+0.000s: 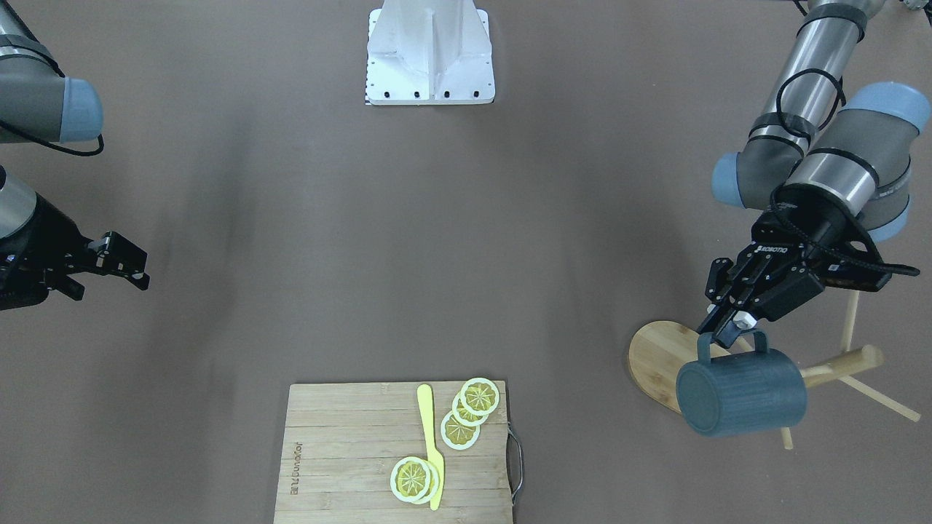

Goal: Hang cup on storage rack
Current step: 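Lift the mug and carry it toward the wooden mug stand with the left gripper, then hook the mug handle onto a stand peg with the left gripper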

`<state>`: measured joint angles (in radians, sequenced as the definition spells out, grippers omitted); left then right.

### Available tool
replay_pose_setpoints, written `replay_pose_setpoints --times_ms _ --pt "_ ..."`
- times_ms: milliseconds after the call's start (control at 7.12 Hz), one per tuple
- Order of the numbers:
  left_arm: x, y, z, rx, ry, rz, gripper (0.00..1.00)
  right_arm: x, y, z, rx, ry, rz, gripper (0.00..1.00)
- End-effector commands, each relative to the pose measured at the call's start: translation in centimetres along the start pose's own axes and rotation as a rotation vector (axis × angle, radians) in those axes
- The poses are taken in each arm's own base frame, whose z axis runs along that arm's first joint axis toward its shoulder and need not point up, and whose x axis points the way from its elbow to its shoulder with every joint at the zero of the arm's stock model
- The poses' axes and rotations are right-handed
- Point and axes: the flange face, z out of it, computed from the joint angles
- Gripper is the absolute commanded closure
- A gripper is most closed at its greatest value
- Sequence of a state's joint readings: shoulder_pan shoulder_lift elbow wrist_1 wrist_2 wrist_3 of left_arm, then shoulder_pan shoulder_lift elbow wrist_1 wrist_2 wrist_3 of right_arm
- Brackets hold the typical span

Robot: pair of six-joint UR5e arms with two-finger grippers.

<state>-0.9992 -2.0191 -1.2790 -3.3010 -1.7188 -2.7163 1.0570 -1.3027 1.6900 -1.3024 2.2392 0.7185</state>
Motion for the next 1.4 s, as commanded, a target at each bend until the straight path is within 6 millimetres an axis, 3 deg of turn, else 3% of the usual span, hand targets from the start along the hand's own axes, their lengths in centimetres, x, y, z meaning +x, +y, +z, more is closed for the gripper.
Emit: replay_pose_setpoints --times_ms 0,281,702,843,983,1124,1264 --pt "-1.4 -3.2 -3.5 -0.042 0.054 -0.226 1.00 0.2 0.0 0.2 -0.002 0.004 0.006 0.01" --pt "-2.3 -5.0 -4.9 -0.023 0.060 -0.319 1.00 0.1 0.1 0.3 -0.005 0.003 0.004 0.01" --pt "-1.3 -5.5 -5.3 -0.015 0.076 -0.358 1.00 0.0 0.2 0.4 -0.007 0.003 0.002 0.00" --pt "-1.3 -5.7 -5.5 -0.010 0.076 -0.350 0.77 -0.1 0.2 0.5 -0.008 0.003 0.001 0.01" --pt "-1.4 -6.1 -5.5 -0.004 0.074 -0.336 0.68 -0.3 0.3 0.7 -0.011 0.003 0.000 0.00" --pt "-1.3 -6.1 -5.5 -0.001 0.075 -0.329 0.52 -0.3 0.3 0.8 -0.013 0.002 -0.001 0.00" --pt "-1.6 -6.6 -6.2 0.010 0.069 -0.286 0.02 -0.6 0.1 0.8 -0.011 0.001 -0.004 0.01"
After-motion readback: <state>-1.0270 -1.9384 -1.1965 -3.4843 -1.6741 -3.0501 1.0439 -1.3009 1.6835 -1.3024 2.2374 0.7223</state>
